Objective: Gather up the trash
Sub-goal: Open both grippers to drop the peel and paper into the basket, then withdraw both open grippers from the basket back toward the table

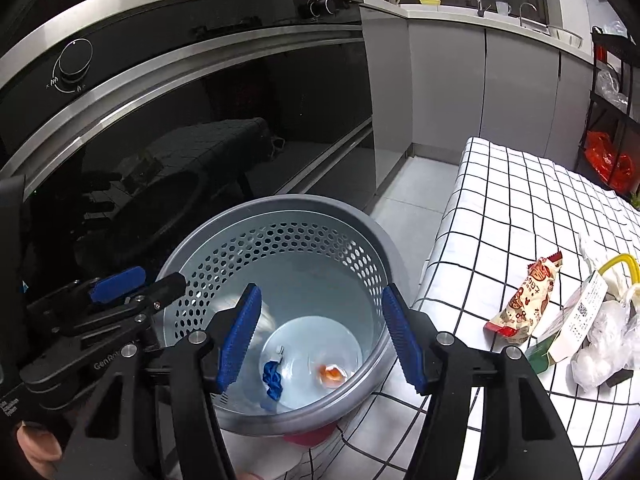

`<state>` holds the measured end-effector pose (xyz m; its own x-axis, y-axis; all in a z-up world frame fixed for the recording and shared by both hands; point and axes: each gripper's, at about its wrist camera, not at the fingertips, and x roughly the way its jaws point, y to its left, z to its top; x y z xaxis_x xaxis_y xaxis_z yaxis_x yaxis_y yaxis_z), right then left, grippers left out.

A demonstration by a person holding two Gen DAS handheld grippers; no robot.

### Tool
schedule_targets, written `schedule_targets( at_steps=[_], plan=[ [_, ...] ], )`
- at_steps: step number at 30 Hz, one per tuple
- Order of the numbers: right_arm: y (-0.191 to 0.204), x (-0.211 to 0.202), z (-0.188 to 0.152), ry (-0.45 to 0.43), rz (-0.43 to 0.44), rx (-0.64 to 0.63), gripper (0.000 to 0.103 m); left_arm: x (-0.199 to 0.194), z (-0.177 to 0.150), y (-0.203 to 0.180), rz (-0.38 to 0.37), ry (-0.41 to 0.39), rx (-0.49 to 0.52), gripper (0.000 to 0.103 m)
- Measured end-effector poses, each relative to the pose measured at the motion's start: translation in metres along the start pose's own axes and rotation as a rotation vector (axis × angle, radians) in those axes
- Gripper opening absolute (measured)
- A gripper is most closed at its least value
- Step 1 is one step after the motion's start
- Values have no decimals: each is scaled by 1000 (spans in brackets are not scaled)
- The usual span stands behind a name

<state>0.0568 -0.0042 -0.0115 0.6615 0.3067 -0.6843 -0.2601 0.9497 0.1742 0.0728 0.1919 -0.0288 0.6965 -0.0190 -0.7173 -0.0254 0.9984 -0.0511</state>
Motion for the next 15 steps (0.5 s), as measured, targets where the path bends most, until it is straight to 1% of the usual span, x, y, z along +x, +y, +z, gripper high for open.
schedule_targets(
  at_steps=[15],
  plan=[
    [0,-1,-2,4,-3,4,60,-2,0,-2,-9,-7,0,52]
  ],
)
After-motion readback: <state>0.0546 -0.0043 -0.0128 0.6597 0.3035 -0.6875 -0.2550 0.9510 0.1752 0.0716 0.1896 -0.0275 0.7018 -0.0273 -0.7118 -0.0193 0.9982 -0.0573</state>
